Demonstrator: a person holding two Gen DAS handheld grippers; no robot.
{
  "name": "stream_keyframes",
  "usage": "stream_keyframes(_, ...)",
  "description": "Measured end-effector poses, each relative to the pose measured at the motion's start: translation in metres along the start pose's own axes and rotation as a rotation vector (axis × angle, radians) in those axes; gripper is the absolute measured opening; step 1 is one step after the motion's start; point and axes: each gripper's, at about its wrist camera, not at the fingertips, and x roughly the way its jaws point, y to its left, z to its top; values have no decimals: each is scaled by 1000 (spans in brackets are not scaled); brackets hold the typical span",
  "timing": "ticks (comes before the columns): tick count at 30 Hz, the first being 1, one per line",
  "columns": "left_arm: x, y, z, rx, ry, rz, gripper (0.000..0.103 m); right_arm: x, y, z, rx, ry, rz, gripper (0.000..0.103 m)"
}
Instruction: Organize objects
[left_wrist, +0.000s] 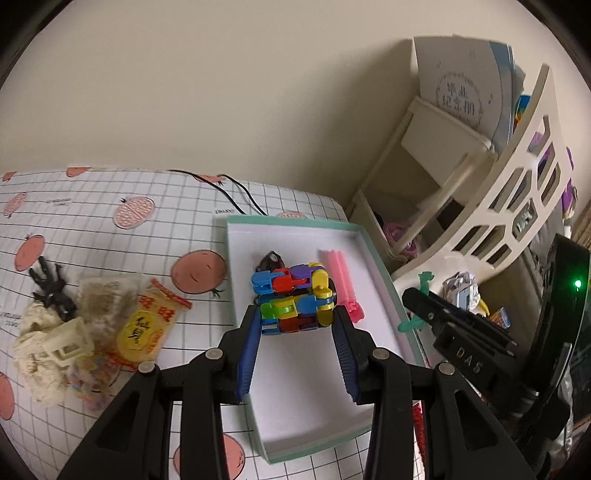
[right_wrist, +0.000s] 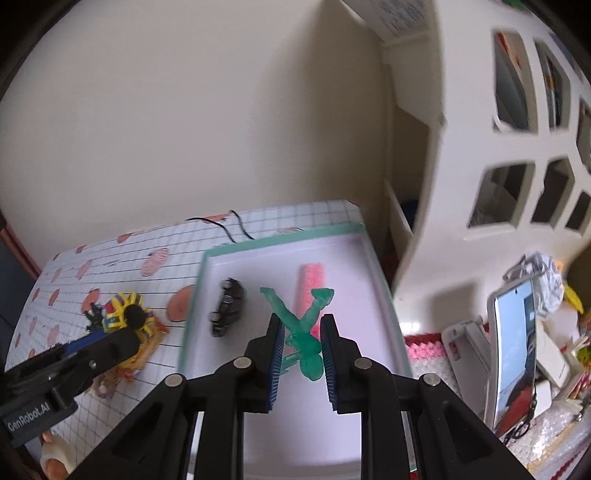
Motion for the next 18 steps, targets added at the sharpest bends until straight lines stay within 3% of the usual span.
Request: stream_keyframes(18, 75, -6, -34, 26, 162, 47, 41, 56, -32, -36, 10, 135, -86, 21)
